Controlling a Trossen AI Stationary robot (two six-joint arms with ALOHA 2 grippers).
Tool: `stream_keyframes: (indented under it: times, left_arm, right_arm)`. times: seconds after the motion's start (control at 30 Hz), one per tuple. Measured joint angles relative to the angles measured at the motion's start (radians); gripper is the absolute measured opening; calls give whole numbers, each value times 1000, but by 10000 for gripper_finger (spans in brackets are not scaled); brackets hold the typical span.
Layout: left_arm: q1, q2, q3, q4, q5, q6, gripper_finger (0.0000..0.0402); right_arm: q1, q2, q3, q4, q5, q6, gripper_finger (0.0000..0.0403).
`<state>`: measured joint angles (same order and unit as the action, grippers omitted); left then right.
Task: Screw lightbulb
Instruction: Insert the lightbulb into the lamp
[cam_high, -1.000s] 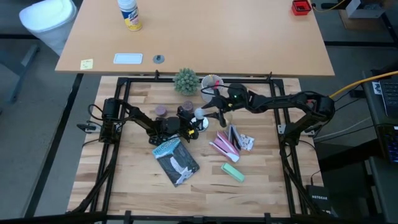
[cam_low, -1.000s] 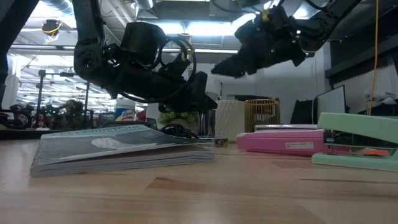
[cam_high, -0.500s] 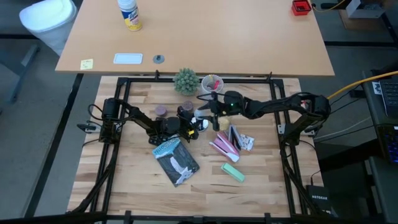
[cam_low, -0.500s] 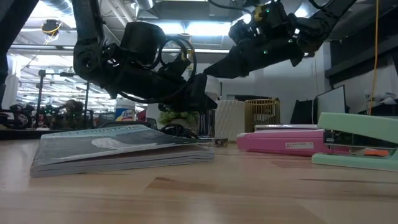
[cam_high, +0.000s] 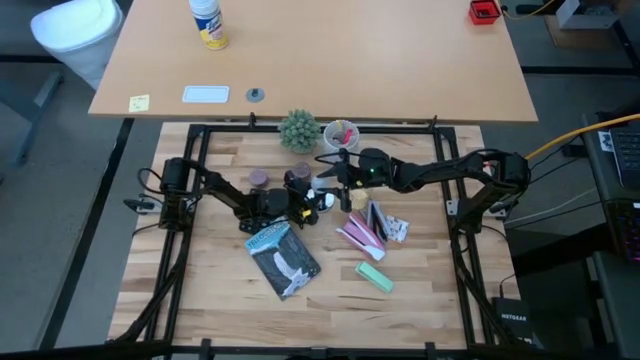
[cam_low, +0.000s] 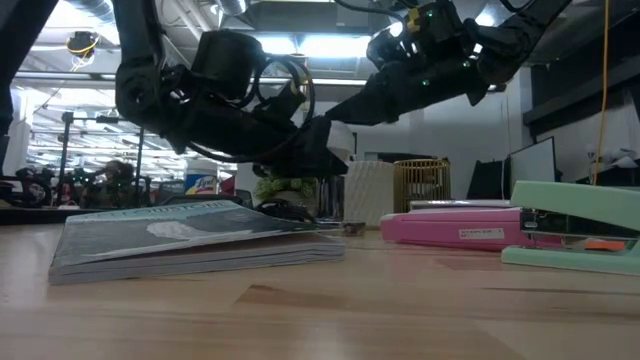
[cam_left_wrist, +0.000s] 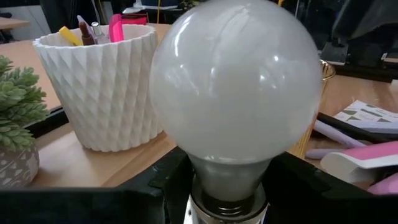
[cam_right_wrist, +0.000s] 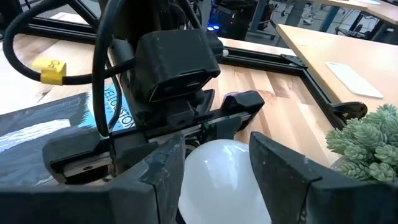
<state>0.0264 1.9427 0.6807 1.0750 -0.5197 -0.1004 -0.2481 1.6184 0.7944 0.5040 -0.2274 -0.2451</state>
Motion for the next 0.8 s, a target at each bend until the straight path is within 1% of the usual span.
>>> stream_keyframes:
  times: [0.43, 0.6, 0.8]
  left_arm:
    - [-1, -25, 1, -51, 0, -25, 169]
    - [1, -28, 4, -78, 0, -49, 169]
    - [2, -31, 5, -96, 4, -42, 169]
  right_arm:
    - [-1, 1, -2, -4, 2, 1, 184]
    - [-1, 2, -2, -3, -26, 2, 184]
    - [27, 2, -2, 4, -30, 1, 184]
